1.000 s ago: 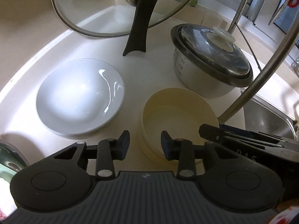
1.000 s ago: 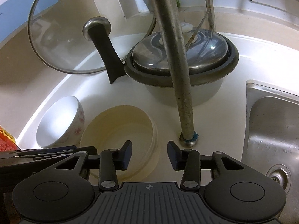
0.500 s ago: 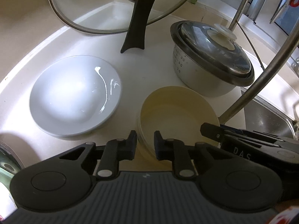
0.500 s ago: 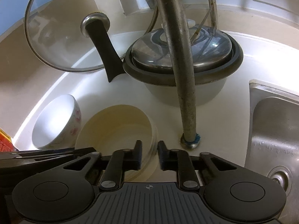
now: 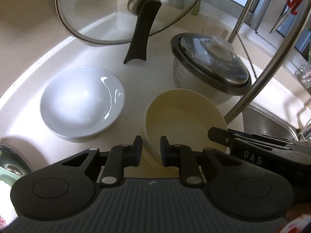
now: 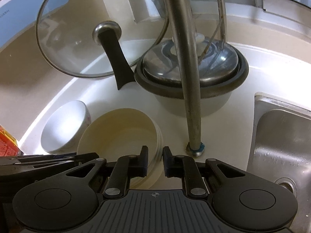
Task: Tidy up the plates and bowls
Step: 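Lift the cream bowl and carry it over the white bowl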
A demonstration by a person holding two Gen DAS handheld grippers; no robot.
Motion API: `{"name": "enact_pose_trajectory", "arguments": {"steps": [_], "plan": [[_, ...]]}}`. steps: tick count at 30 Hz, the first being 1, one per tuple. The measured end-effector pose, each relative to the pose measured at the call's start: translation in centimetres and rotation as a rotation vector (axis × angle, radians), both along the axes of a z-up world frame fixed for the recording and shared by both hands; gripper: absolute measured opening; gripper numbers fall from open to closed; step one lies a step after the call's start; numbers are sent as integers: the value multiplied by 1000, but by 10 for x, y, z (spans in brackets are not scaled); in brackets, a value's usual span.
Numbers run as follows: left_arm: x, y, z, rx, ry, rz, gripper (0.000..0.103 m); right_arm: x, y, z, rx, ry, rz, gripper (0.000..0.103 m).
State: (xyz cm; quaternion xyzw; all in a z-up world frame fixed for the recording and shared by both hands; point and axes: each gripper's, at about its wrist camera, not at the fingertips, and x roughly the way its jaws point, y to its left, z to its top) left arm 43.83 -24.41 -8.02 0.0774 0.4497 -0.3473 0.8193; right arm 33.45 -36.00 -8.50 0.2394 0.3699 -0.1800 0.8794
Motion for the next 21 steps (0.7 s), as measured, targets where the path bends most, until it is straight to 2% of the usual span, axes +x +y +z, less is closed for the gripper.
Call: {"name": "enact_pose_trajectory", "arguments": {"steps": [7,13,21], "plan": [[-4,15,28,-47,-54,24,17,-2,8,28,-22,-46,33,16],[3,36,49,-68,-110,98,17,20,20,46,-35,-93,108,16],[23,63,51,-55,-142,208,17,59,42,48,-37,-136,219,16]]}}
